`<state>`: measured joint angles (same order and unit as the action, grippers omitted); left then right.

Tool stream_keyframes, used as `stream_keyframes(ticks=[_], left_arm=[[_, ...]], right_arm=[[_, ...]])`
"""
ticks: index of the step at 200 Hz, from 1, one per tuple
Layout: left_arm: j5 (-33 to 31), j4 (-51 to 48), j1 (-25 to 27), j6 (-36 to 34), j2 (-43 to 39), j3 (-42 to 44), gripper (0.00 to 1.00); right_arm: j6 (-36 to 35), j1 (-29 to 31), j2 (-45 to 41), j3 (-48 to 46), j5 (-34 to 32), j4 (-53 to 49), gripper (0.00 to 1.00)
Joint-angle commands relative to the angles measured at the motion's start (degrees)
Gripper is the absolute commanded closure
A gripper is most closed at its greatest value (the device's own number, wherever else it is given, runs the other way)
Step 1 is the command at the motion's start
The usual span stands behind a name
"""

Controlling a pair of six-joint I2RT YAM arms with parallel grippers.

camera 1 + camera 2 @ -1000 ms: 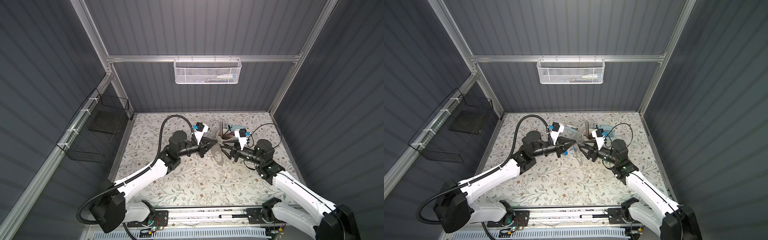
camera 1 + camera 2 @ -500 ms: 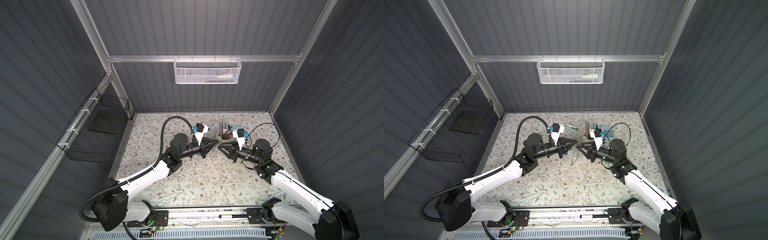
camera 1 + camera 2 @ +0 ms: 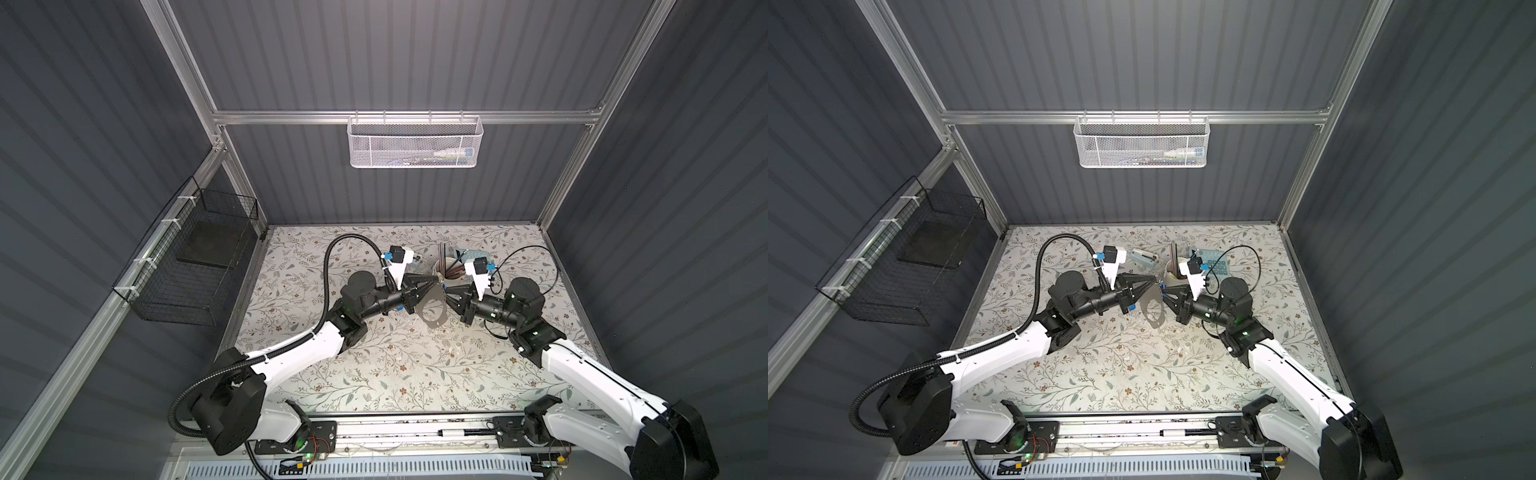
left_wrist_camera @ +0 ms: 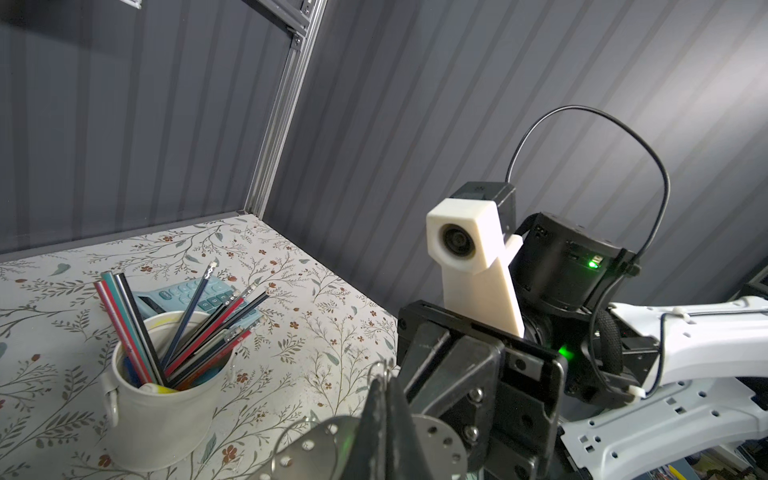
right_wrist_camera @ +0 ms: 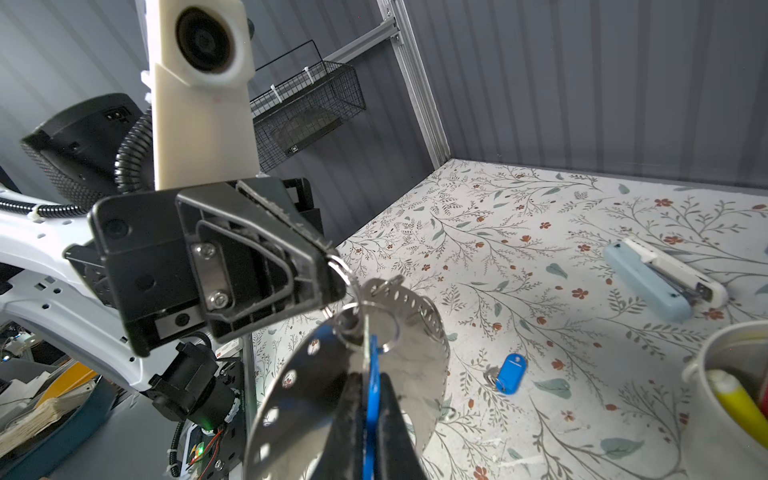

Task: Put the keys on the keyring

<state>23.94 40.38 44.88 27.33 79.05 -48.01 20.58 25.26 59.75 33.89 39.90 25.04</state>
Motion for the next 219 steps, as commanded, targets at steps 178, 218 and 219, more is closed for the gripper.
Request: stream_keyframes(ticks=[178,218,219], left_arm=[[-7.83,3.39,0.49,-3.15,-2.49,-1.56,1.0],[-8.32,3.04,0.55,-3.86,-2.97,-1.97,1.0],[-8.35,3.0,0.56,-3.91,-3.0,-1.94,1.0]], right_arm=[[1.83,3.62,-0.99,-2.39,-3.58,-3.5,1.0],[2.09,4.0,-1.3,-2.96,-4.21,-3.92,1.0],[2.05,3.96,-1.3,-3.0,-4.17,-3.93,1.0]])
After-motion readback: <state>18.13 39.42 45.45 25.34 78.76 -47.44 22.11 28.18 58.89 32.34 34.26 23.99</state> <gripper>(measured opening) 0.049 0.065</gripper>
